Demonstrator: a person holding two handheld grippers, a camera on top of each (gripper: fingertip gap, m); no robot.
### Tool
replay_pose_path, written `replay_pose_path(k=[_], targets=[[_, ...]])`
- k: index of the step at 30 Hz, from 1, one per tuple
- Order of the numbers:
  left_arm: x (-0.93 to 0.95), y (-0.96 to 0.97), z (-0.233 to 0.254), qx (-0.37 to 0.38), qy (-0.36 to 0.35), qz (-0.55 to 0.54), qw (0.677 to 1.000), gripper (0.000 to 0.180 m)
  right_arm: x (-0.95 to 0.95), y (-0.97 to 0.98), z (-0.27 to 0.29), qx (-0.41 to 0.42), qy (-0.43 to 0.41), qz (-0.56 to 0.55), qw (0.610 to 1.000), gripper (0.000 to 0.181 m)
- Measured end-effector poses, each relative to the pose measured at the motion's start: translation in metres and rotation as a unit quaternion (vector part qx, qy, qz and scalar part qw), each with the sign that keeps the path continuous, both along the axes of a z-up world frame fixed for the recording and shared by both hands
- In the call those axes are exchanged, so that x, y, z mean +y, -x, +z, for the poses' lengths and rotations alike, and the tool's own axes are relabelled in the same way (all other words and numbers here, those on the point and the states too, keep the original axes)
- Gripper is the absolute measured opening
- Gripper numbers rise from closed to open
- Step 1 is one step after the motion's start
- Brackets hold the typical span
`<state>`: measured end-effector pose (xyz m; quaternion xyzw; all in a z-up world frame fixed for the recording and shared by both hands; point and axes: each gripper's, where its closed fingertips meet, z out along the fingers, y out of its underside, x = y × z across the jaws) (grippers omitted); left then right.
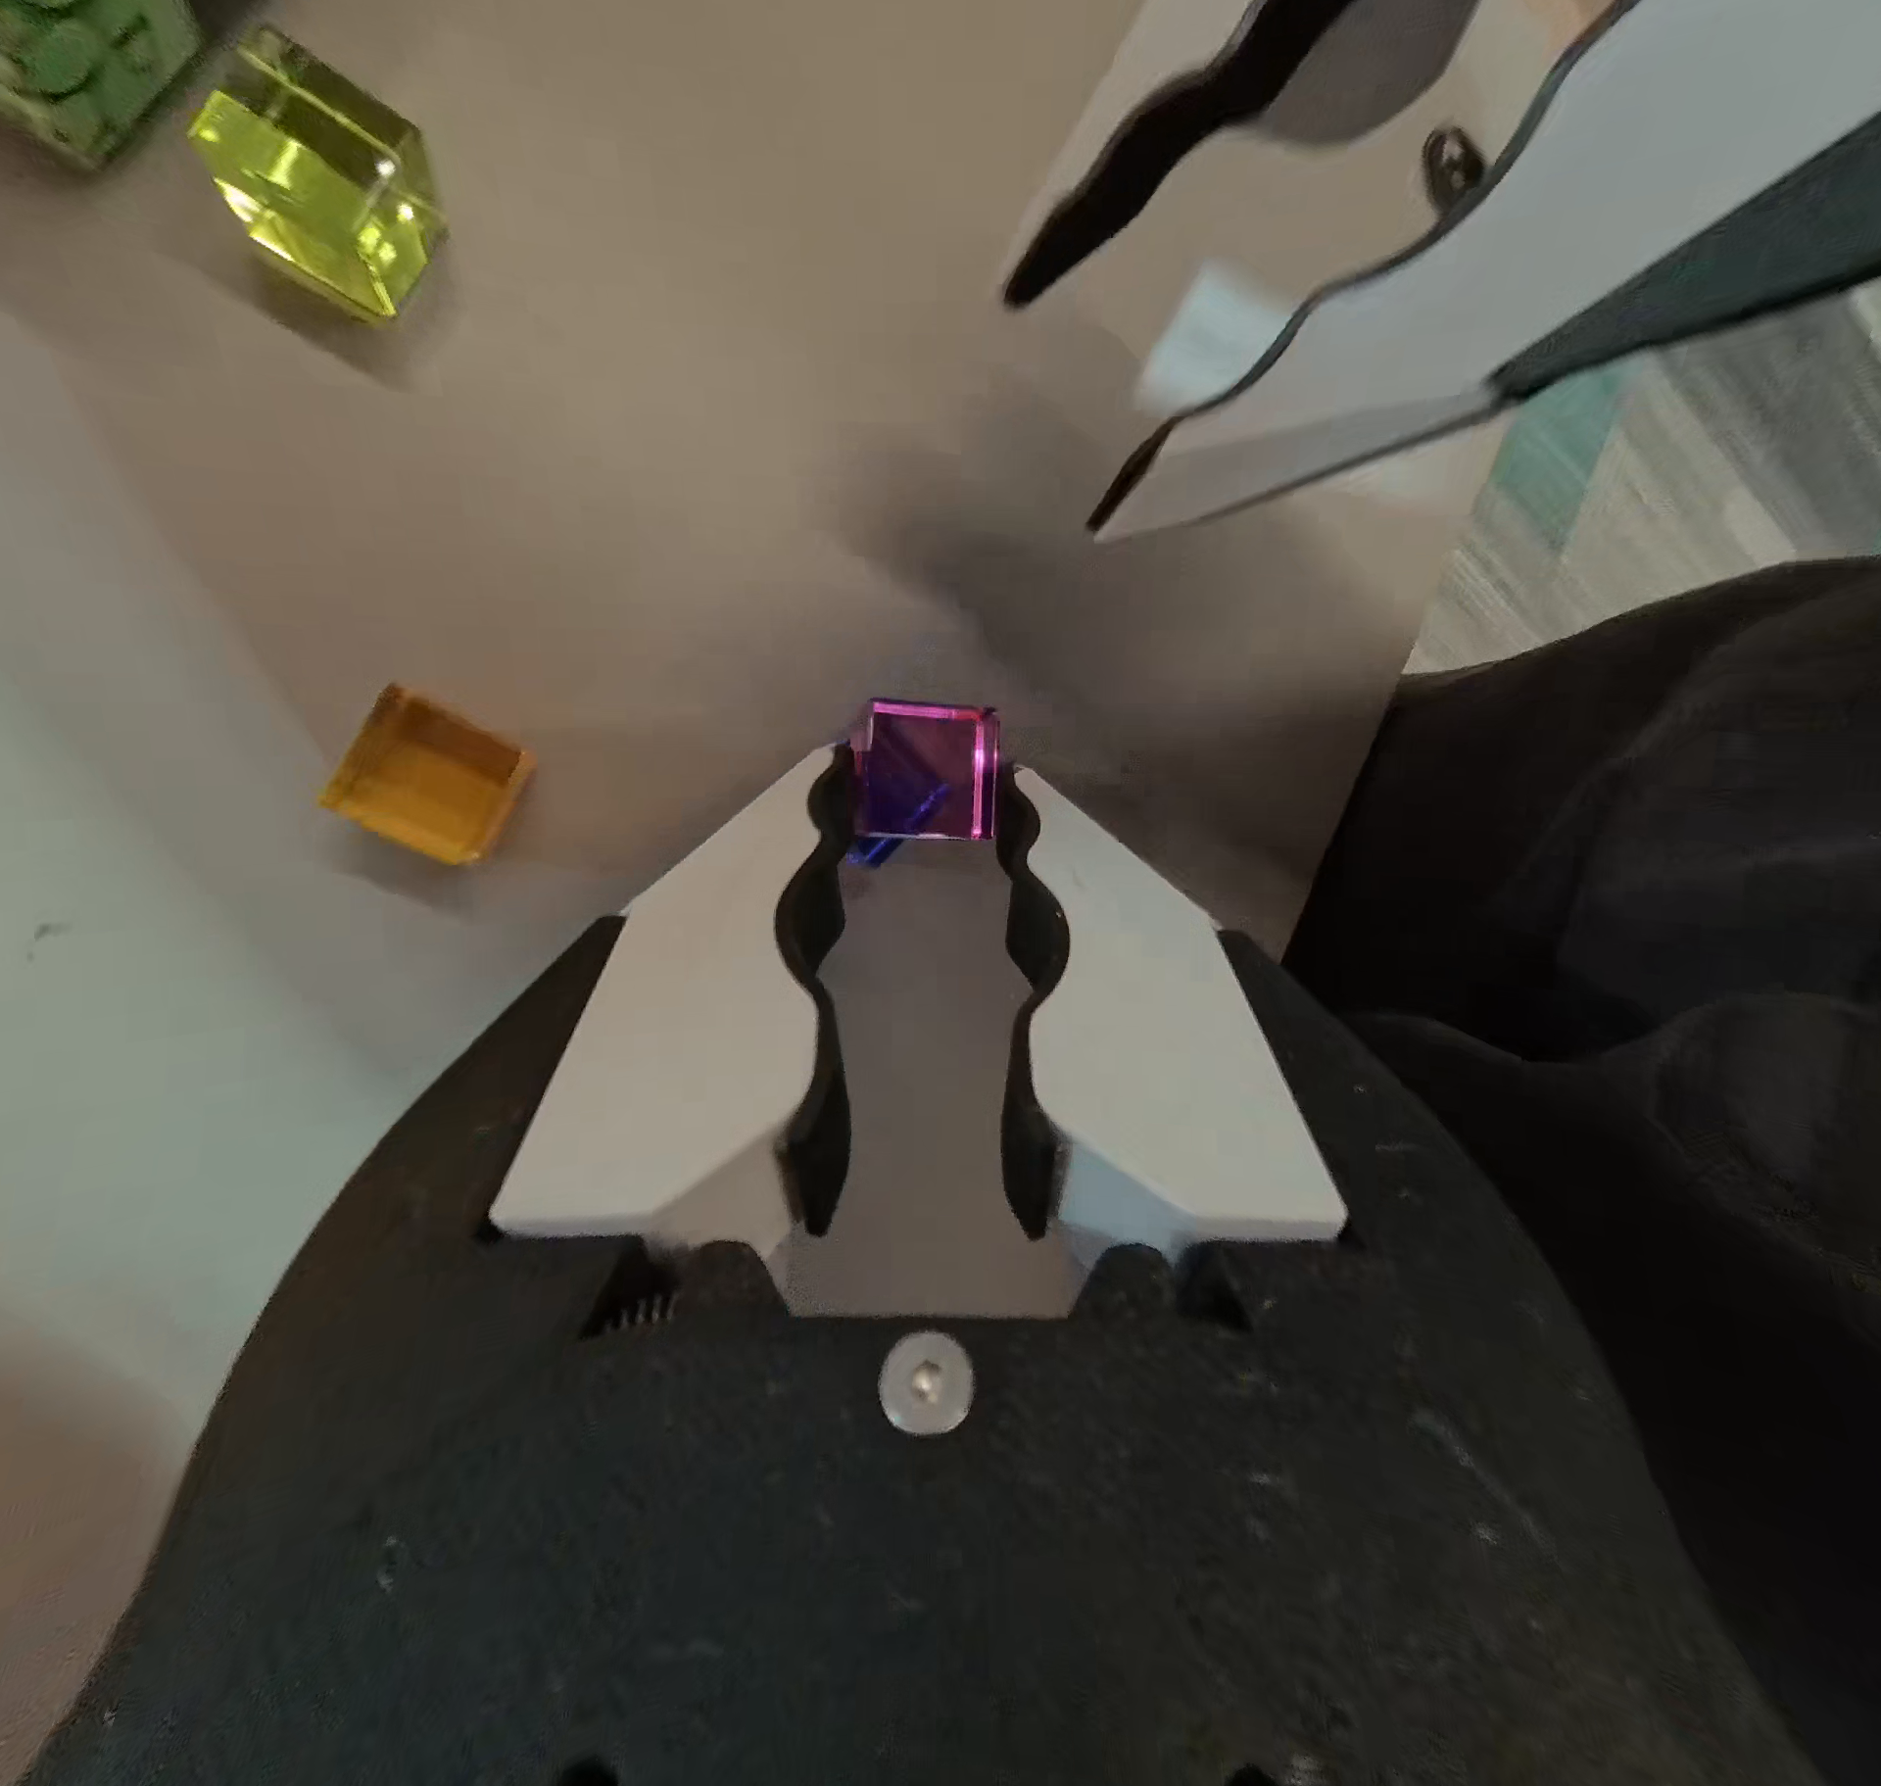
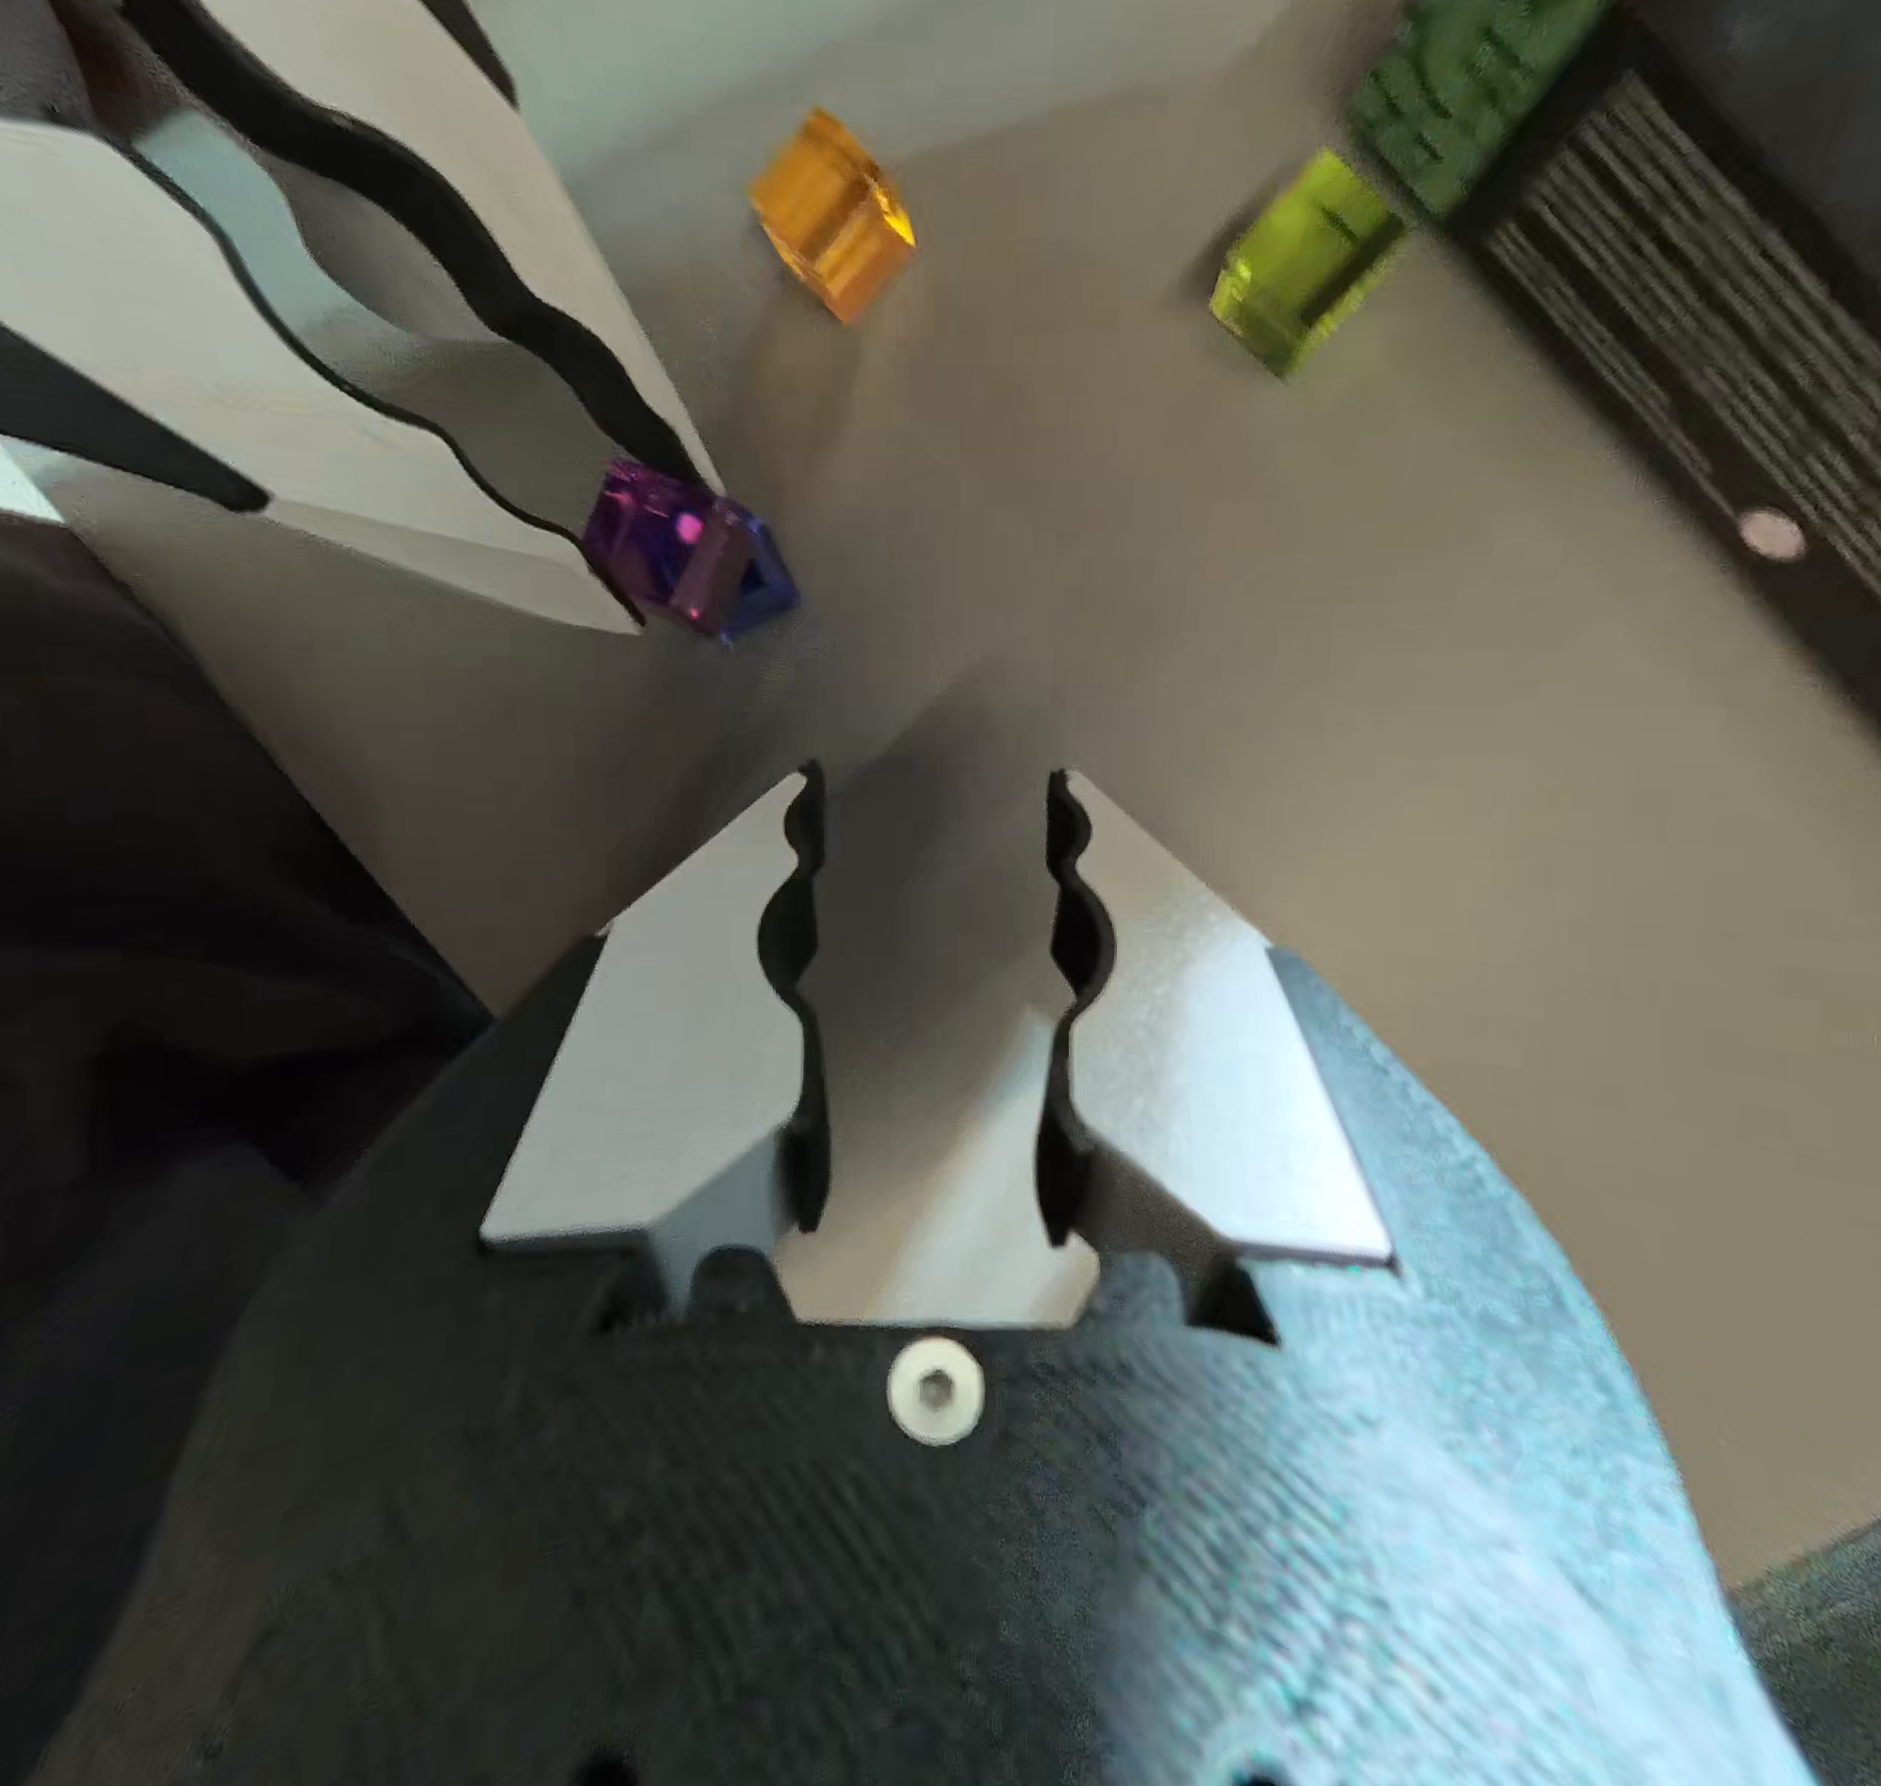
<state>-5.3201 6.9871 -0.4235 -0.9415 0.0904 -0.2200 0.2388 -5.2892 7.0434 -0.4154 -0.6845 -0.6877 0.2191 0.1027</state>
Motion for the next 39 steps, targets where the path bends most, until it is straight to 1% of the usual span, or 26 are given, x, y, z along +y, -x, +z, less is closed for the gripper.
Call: replay_pose_path(k=[2, 5, 7, 8, 13, 15, 17, 19, 22, 24, 25, 27, 28, 29, 30, 31, 32, 34, 35, 39], targets=[[-0.001, -0.003, -0.01, 0.016, 0.017, -0.013, 1.0, 0.024, 0.01, -0.012, 0.0, -0.006, -0.003, -0.018, 1.0, 0.044], [-0.001, -0.001, -0.011, 0.025, 0.015, -0.004, 1.0, 0.026, 0.019, -0.016, -0.001, -0.009, -0.006, -0.032, 0.999, 0.046], [0.001, 0.002, -0.003, 0.017, 0.0, 0.006, 1.0, 0.039, 0.024, -0.007, -0.001, -0.002, -0.007, -0.037, 0.999, 0.048], [0.002, 0.006, 0.001, 0.014, -0.006, 0.015, 1.0, 0.041, 0.025, 0.001, 0.0, 0.004, -0.006, -0.037, 0.999, 0.049], [0.014, 0.032, 0.024, -0.015, -0.044, 0.077, 0.996, 0.043, 0.042, 0.055, -0.007, 0.025, -0.018, -0.037, 0.999, 0.051], [0.019, 0.05, 0.026, -0.007, -0.046, 0.116, 0.992, 0.044, 0.058, 0.072, -0.019, 0.014, -0.043, -0.053, 0.998, 0.05], [0.024, 0.07, 0.019, 0.018, -0.038, 0.148, 0.988, 0.048, 0.076, 0.084, -0.028, 0.0, -0.069, -0.083, 0.994, 0.043], [0.027, 0.082, 0.009, 0.036, -0.025, 0.161, 0.986, 0.052, 0.082, 0.093, -0.035, -0.005, -0.057, -0.109, 0.992, 0.041], [0.031, 0.089, -0.009, 0.054, 0.001, 0.163, 0.985, 0.058, 0.071, 0.099, -0.043, -0.014, -0.016, -0.107, 0.994, 0.042], [0.031, 0.087, -0.02, 0.057, 0.017, 0.158, 0.986, 0.059, 0.066, 0.1, -0.045, -0.015, -0.007, -0.098, 0.995, 0.038], [0.031, 0.086, -0.023, 0.057, 0.02, 0.156, 0.986, 0.059, 0.065, 0.101, -0.043, -0.012, -0.006, -0.094, 0.995, 0.033], [0.032, 0.084, -0.029, 0.056, 0.023, 0.152, 0.987, 0.059, 0.067, 0.102, -0.038, -0.006, -0.01, -0.093, 0.996, 0.012], [0.032, 0.083, -0.031, 0.054, 0.027, 0.148, 0.987, 0.055, 0.066, 0.102, -0.035, -0.002, -0.008, -0.09, 0.996, 0.001], [0.031, 0.082, -0.034, 0.057, 0.033, 0.145, 0.987, 0.048, 0.067, 0.101, -0.032, 0.001, -0.008, -0.088, 0.996, 0.0], [0.03, 0.083, -0.038, 0.062, 0.039, 0.143, 0.987, 0.039, 0.067, 0.101, -0.029, 0.003, -0.008, -0.089, 0.996, 0.0], [0.029, 0.082, -0.039, 0.06, 0.042, 0.14, 0.987, 0.035, 0.068, 0.1, -0.028, 0.005, -0.007, -0.092, 0.996, 0.0], [0.029, 0.081, -0.039, 0.053, 0.041, 0.138, 0.988, 0.035, 0.069, 0.099, -0.027, 0.006, -0.005, -0.096, 0.995, 0.006], [0.026, 0.08, -0.038, 0.05, 0.046, 0.133, 0.989, 0.035, 0.069, 0.101, -0.027, 0.007, 0.008, -0.109, 0.994, 0.035], [0.024, 0.081, -0.035, 0.053, 0.043, 0.132, 0.989, 0.035, 0.069, 0.103, -0.027, 0.007, 0.015, -0.117, 0.993, 0.04], [0.025, 0.087, -0.008, 0.049, 0.014, 0.142, 0.989, 0.035, 0.072, 0.117, -0.035, 0.008, 0.02, -0.138, 0.99, 0.043]])
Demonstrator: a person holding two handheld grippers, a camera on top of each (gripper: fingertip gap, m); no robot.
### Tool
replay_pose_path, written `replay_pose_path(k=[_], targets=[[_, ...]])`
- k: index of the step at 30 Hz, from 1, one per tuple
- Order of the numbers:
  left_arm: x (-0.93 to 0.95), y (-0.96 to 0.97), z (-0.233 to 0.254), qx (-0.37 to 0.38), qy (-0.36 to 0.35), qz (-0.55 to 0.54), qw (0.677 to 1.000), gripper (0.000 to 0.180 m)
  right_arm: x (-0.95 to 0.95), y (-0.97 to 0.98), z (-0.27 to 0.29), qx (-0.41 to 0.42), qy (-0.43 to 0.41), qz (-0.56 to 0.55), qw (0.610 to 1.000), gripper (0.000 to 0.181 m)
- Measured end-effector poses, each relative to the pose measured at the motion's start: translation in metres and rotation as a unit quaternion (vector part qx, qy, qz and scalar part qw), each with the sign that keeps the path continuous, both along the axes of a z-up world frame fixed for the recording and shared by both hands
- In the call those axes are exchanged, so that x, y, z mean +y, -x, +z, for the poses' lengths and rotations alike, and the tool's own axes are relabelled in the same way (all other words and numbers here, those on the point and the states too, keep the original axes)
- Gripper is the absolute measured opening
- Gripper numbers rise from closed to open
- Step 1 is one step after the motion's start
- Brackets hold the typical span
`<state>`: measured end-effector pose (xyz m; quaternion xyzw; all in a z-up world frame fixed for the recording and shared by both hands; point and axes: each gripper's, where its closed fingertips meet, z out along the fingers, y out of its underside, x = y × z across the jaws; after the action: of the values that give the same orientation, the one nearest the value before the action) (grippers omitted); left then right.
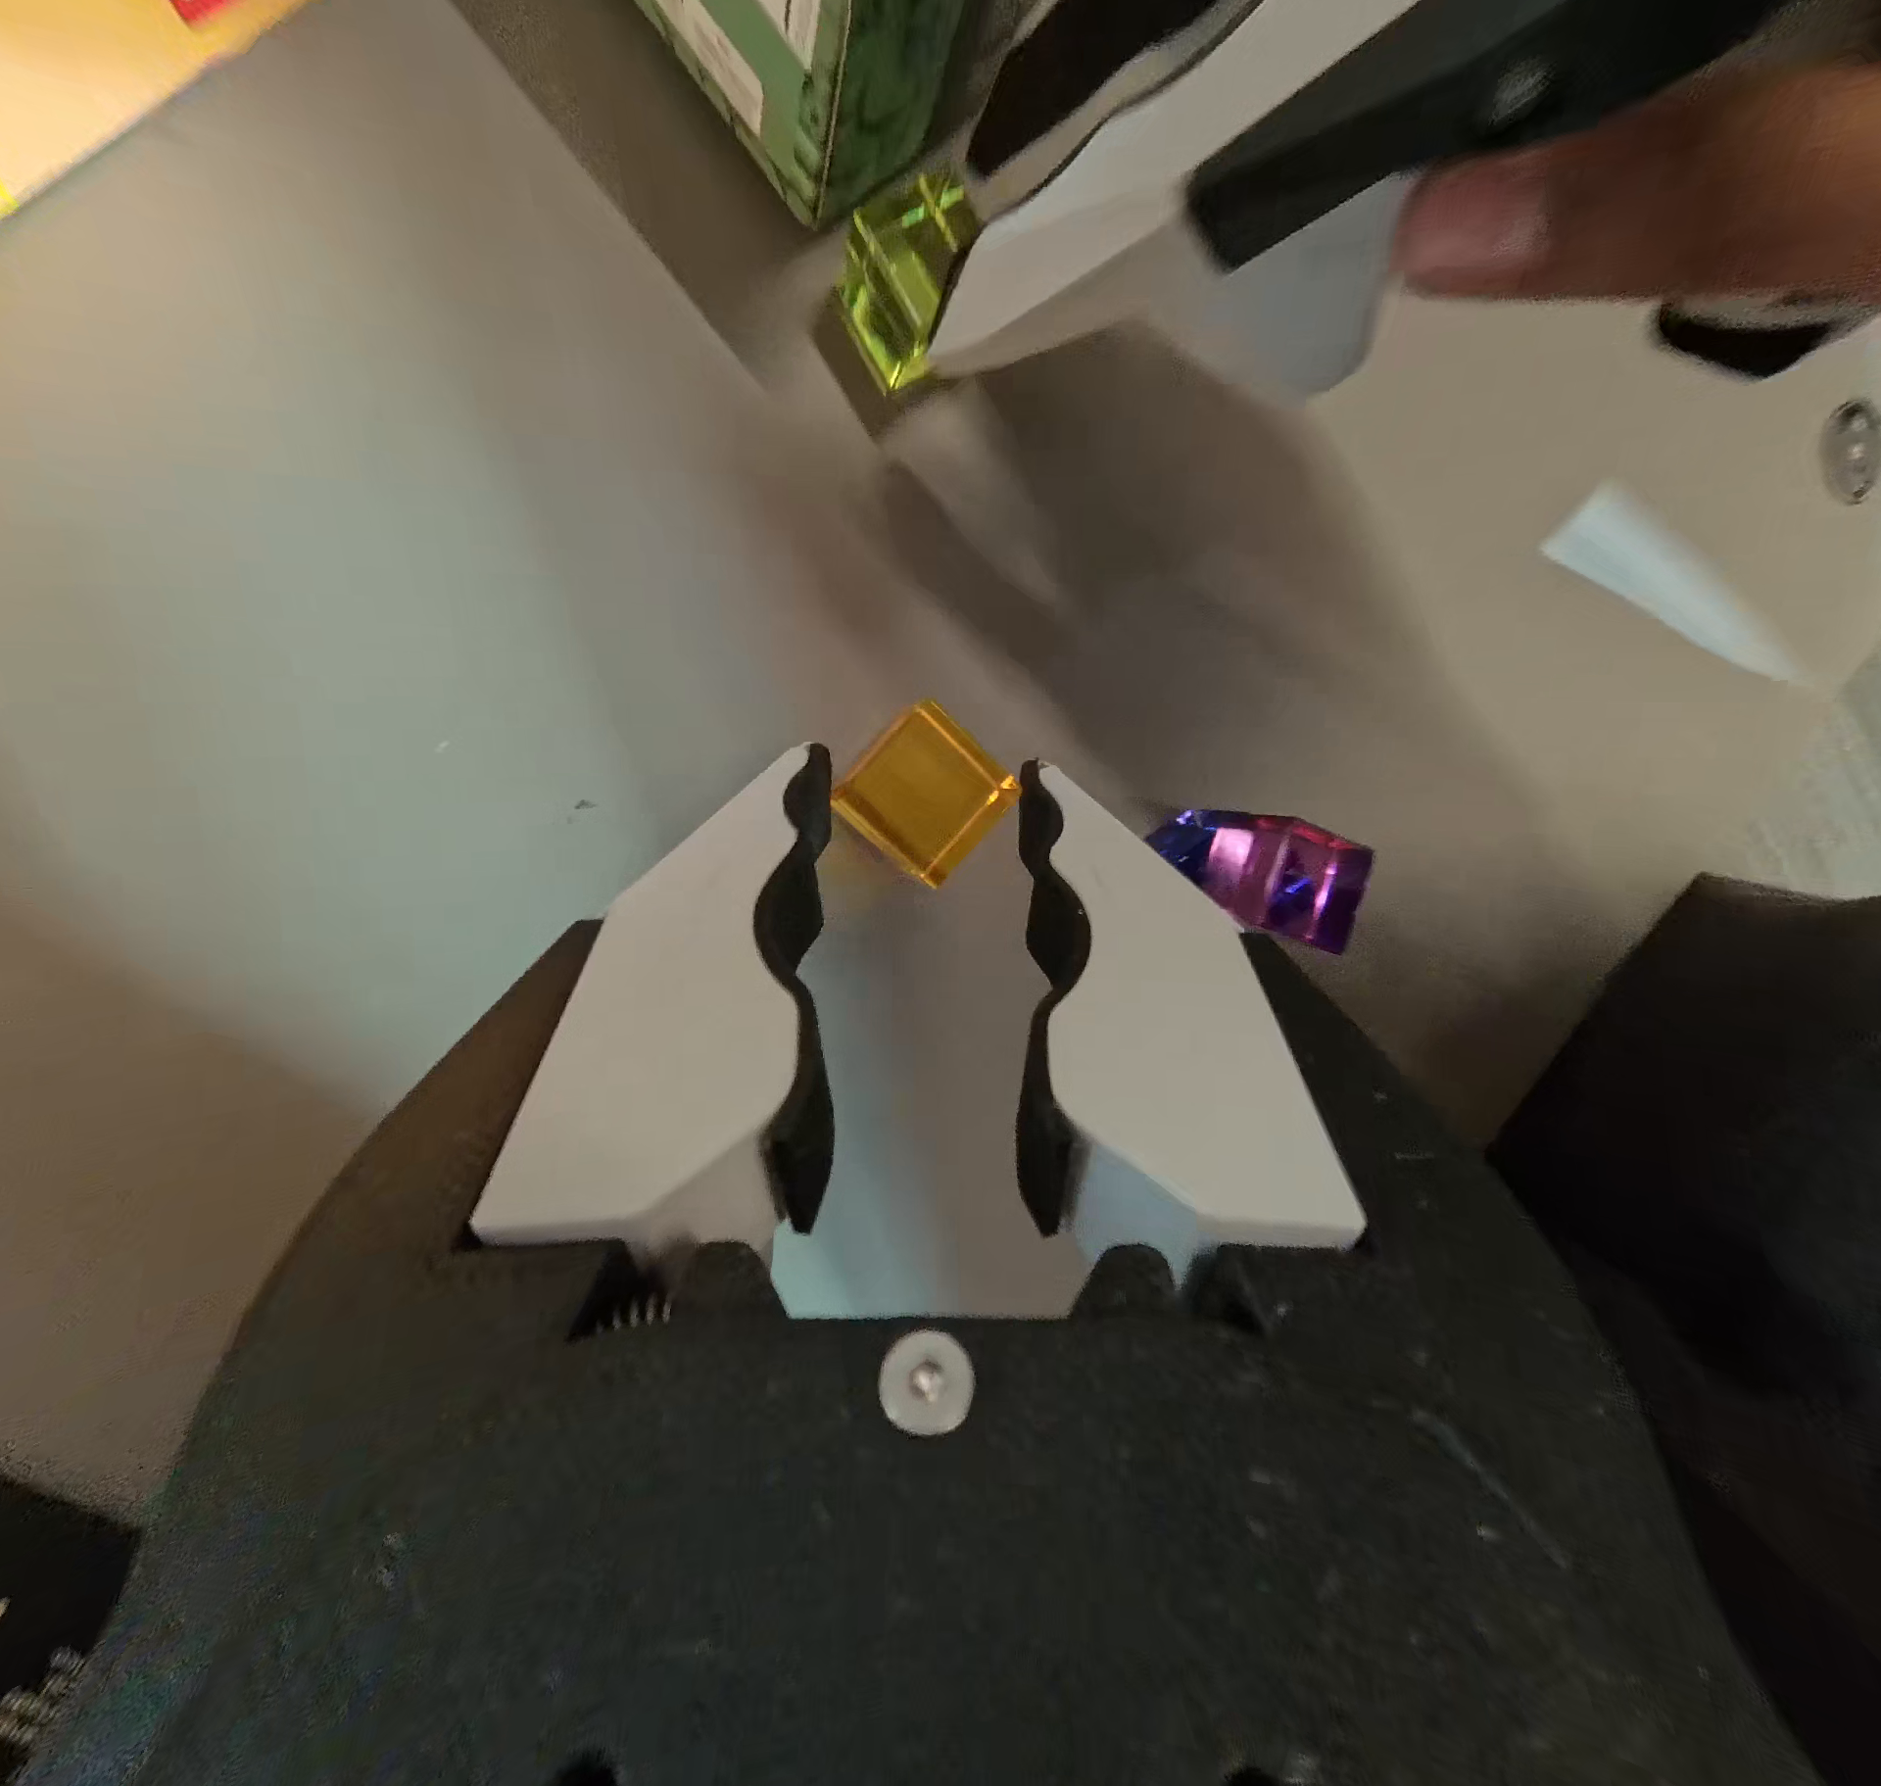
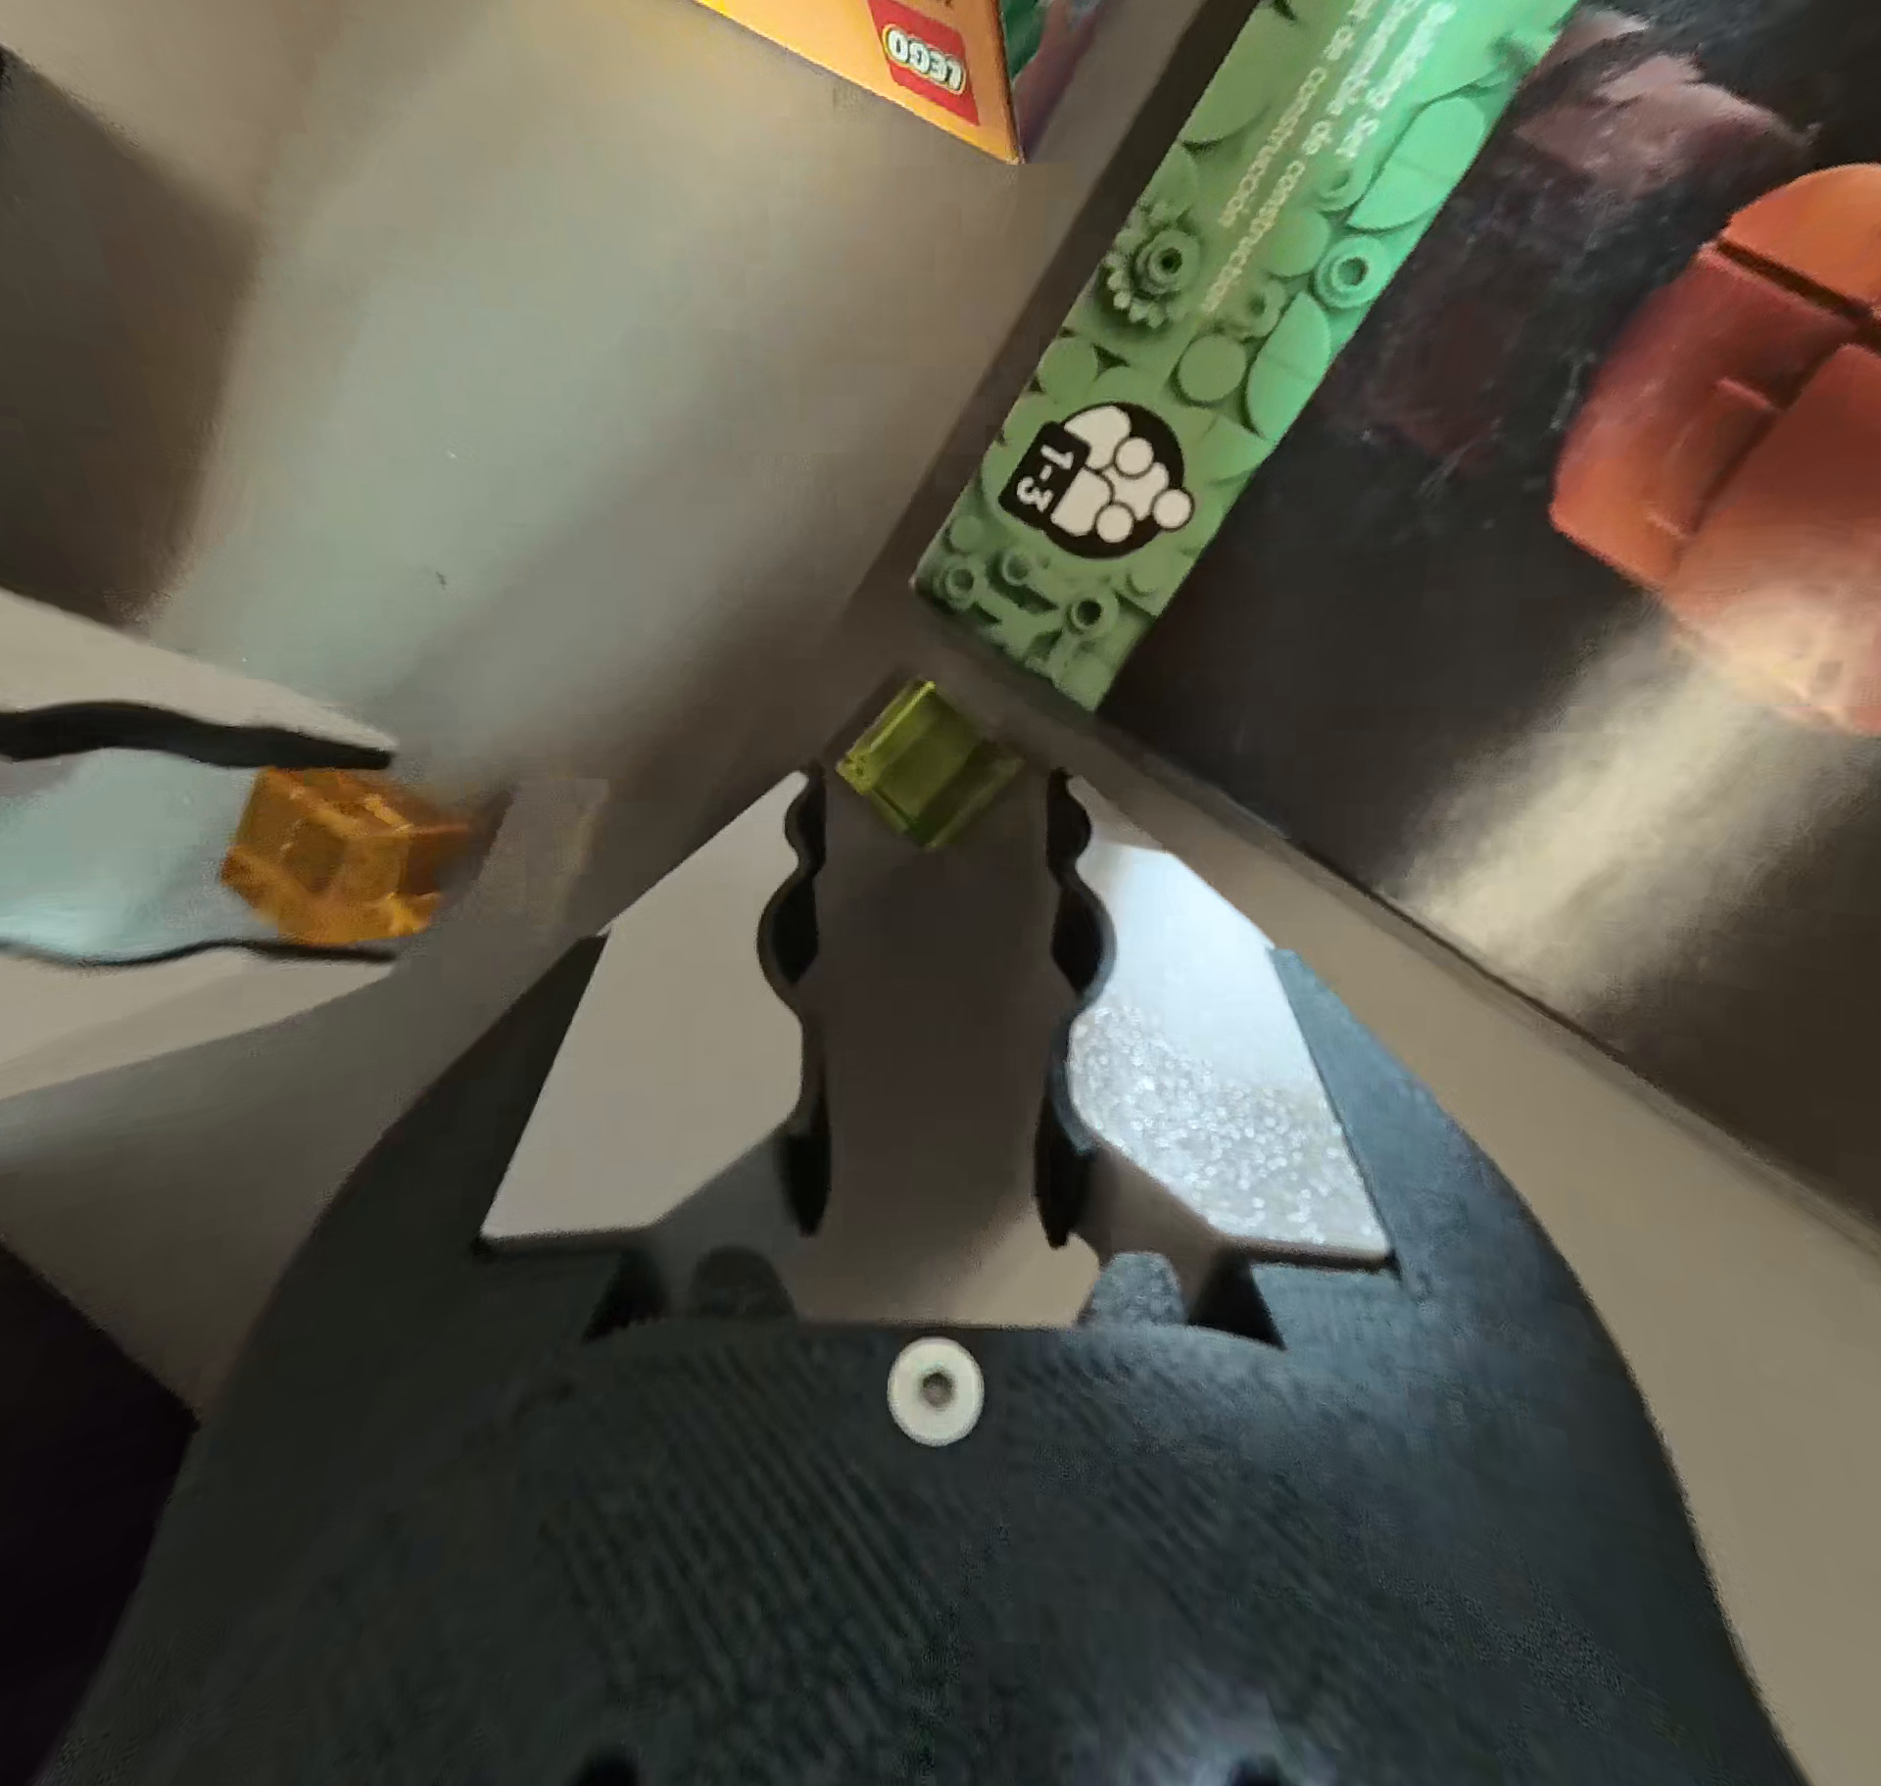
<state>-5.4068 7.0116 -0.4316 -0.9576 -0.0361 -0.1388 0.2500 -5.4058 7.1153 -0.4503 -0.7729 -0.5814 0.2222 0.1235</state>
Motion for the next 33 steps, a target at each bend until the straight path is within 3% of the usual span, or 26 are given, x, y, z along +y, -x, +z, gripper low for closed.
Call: replay_pose_path(k=[9, 16, 25, 33], targets=[[-0.008, -0.037, 0.052, -0.057, -0.059, -0.057, 0.995, 0.034, -0.01, -0.004, 0.004, -0.002, -0.01, 0.032, 0.999, 0.035], [-0.026, -0.092, 0.039, -0.057, -0.049, -0.157, 0.985, 0.034, -0.039, -0.064, 0.031, 0.016, -0.008, 0.032, 0.999, 0.035], [-0.023, -0.088, 0.026, -0.039, -0.032, -0.154, 0.987, 0.035, -0.094, -0.118, 0.06, 0.026, -0.021, 0.044, 0.998, 0.035], [-0.026, -0.082, 0.044, -0.067, -0.065, -0.133, 0.987, 0.056, -0.109, -0.109, 0.09, 0.061, -0.046, 0.099, 0.992, 0.034]])
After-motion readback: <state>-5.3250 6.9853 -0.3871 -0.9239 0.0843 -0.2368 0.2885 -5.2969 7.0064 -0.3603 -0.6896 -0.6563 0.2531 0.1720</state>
